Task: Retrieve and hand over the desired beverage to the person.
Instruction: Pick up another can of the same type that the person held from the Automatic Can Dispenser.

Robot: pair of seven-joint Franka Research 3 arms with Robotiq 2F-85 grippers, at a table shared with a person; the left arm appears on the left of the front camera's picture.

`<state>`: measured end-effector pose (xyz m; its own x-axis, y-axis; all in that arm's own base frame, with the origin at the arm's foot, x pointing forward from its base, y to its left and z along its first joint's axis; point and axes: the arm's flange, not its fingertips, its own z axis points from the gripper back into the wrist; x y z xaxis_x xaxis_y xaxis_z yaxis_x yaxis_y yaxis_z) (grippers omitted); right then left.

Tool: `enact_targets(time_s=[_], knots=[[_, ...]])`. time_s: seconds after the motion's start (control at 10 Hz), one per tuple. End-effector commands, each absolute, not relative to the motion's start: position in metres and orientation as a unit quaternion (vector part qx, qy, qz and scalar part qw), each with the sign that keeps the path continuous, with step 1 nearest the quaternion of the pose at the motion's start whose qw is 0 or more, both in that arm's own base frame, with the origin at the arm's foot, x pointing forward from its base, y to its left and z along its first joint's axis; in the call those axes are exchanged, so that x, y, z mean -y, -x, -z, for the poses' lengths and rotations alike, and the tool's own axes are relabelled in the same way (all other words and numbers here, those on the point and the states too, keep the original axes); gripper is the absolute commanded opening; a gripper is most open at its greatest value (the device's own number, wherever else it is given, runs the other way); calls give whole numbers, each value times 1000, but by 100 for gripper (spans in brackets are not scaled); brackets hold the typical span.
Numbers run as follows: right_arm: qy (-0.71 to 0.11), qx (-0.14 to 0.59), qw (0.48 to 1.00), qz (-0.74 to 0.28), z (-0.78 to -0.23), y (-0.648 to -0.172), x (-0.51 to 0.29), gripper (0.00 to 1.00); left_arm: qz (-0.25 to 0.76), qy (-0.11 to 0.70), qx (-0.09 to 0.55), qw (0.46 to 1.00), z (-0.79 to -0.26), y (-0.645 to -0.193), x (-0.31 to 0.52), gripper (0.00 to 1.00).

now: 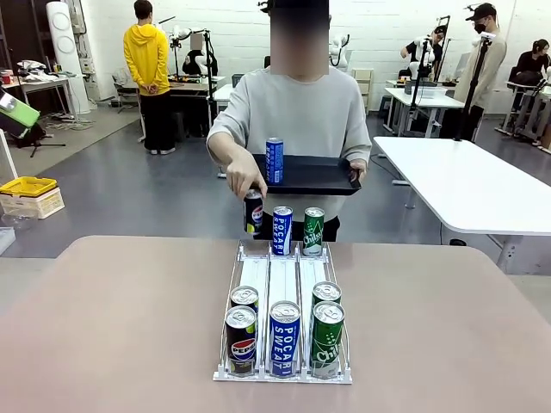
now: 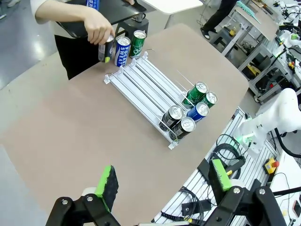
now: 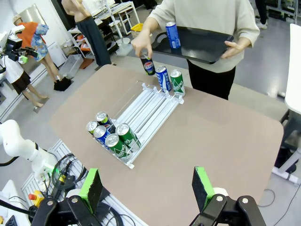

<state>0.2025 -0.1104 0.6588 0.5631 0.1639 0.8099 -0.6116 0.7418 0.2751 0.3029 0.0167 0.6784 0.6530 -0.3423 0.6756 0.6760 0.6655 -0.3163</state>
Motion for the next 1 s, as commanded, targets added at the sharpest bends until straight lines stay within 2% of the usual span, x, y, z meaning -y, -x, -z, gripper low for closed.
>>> enact_targets(time_s=[0.0,0.9], knots=[[-289,409,831,-242,-659,-203,109,100,296,284,294,863,-681,-305,-18,100],[-289,409,831,-242,-659,-203,109,100,296,284,294,863,-681,-305,-18,100]])
